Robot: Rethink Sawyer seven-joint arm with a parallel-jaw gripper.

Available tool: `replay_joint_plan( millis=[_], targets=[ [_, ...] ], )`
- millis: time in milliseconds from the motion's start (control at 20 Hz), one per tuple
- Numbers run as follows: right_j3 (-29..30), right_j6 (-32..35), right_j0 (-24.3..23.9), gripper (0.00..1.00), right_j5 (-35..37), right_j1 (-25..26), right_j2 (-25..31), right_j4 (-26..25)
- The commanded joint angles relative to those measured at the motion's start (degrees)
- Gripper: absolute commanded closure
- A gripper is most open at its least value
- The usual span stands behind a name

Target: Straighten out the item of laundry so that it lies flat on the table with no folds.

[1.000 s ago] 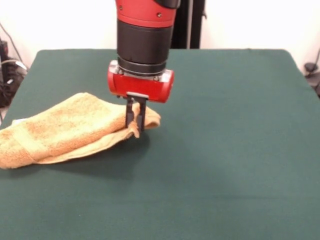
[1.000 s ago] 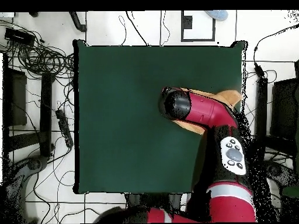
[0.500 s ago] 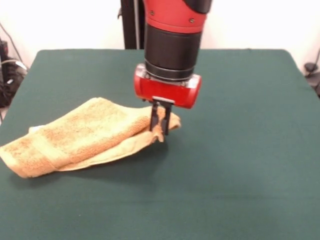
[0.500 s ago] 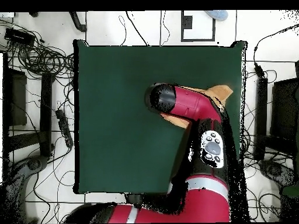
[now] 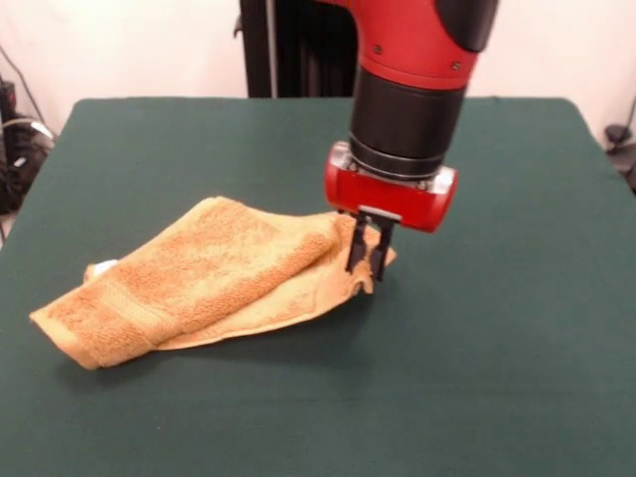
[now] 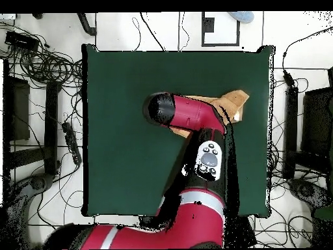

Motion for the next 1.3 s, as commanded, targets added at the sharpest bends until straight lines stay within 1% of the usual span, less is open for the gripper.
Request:
replay_joint_plan(
  millis=[50,250,500,650,950,1100,1300],
  targets=[
    [-1.4,18.5,3.8,1.00,2.3,2.2,0.1,4.8],
    [-3.4,21.4,6.1,1.00,4.3,3.3,-1.4,6.7],
    [-5.7,22.7,7.4,1.00,7.6,4.3,-2.0,8.1],
    [-7.7,24.5,8.5,1.00,8.7,5.8,-3.7,8.8],
    [-9.6,27.8,10.4,1.00,11.7,6.8,-5.8,10.2],
    [-10.2,28.8,10.7,1.00,10.1,6.8,-5.0,11.8],
    [-13.1,29.7,10.6,1.00,12.8,7.4,-5.5,12.4]
  ],
)
